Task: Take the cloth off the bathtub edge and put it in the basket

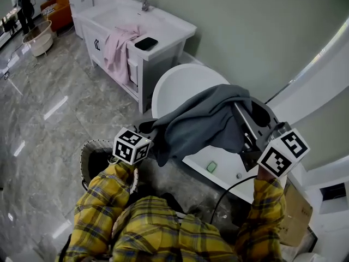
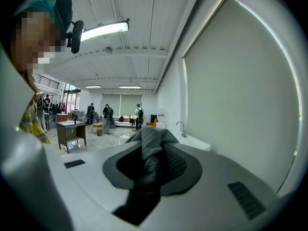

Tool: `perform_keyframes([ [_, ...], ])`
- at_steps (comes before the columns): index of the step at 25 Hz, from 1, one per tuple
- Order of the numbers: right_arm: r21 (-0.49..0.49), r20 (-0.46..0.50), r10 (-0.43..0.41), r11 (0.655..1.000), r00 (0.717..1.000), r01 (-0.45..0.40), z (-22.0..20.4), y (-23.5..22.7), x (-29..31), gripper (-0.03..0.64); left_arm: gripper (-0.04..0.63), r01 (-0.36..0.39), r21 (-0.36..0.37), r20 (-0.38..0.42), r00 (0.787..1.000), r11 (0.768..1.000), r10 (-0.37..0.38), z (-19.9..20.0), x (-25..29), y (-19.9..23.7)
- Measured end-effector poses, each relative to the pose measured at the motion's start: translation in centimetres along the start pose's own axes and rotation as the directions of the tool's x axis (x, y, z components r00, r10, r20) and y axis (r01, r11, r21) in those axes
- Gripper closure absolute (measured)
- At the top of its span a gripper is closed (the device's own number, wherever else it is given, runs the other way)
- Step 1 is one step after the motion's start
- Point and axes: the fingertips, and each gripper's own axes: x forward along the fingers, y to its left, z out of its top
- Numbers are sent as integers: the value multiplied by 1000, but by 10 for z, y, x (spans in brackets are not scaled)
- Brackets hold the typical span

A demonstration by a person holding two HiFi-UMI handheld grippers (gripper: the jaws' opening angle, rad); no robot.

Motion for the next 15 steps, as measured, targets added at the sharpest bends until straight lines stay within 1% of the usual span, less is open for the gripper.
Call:
perform_keyframes([
  [3, -13, 30, 41, 999, 999, -41, 10, 4, 12, 522, 571, -69, -13, 62, 996, 998, 69, 34, -28, 15],
  [5, -16, 52, 77, 997, 996, -76, 14, 11, 22, 522, 571, -114, -34, 115, 986, 993, 117, 57, -51, 25],
  [8, -16, 82, 128, 992, 988, -128, 20, 22, 36, 522, 571, -159, -111, 198, 964, 981, 179, 89, -86, 37],
  [11, -14, 104, 184, 983, 977, -184, 24, 36, 50, 522, 571, -186, -198, 290, 927, 962, 238, 117, -126, 46],
  [13, -13, 116, 224, 975, 968, -224, 26, 48, 61, 522, 571, -206, -223, 347, 897, 953, 275, 134, -156, 50],
  [15, -17, 125, 261, 965, 957, -261, 27, 60, 73, 522, 571, -227, -230, 396, 867, 946, 304, 149, -184, 51],
])
